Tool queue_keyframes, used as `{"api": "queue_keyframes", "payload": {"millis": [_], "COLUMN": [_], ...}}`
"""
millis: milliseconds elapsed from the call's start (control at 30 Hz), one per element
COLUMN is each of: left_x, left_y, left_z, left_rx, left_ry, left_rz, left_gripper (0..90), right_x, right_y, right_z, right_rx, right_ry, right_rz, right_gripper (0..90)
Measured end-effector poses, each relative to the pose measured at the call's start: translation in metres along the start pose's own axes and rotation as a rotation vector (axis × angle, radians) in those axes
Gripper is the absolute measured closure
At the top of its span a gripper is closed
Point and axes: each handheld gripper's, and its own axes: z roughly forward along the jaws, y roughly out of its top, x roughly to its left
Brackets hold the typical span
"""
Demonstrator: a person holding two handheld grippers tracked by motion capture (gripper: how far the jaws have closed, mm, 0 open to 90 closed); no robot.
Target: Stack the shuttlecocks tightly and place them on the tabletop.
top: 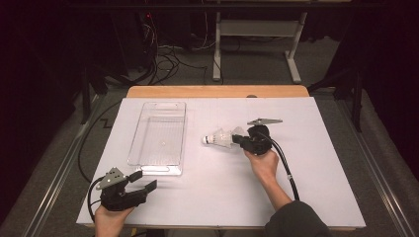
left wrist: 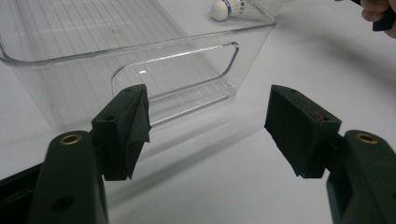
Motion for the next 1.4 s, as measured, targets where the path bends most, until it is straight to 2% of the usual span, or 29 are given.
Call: {"api": "queue_keyframes", "payload": {"millis": [533,733,1200,1400], "left_x": [-0.0001,0.0001,0.0001,0.0001], "left_y": [0.0000,0.0000,0.0000,0.0000], "left_z": [-0.0001,-0.0005,-0.0006,-0.0007], "left_rx": [0.001,-0.001,-0.002,-0.002], "left_ry": [0.000,0.001,0.001,0.001], "left_rz": [0.002,0.001,0.001,0.001], "left_gripper": [31.4,31.4,31.5,31.4], "right_x": [-0.0003,-0.0007,-0.0071,-0.0078], "right_y": [0.0009,0.0011,-0.0005,-0.0008], "right_z": [0.0023,0.0028,0.0028,0.0026], "right_rx": [-0.006,-0.002,0.022,0.022], "right_ry": [0.007,-0.001,-0.017,0.001], "right_rz": [0.008,0.002,0.024,0.025], "right_gripper": [90.0,90.0,90.0,90.0]}}
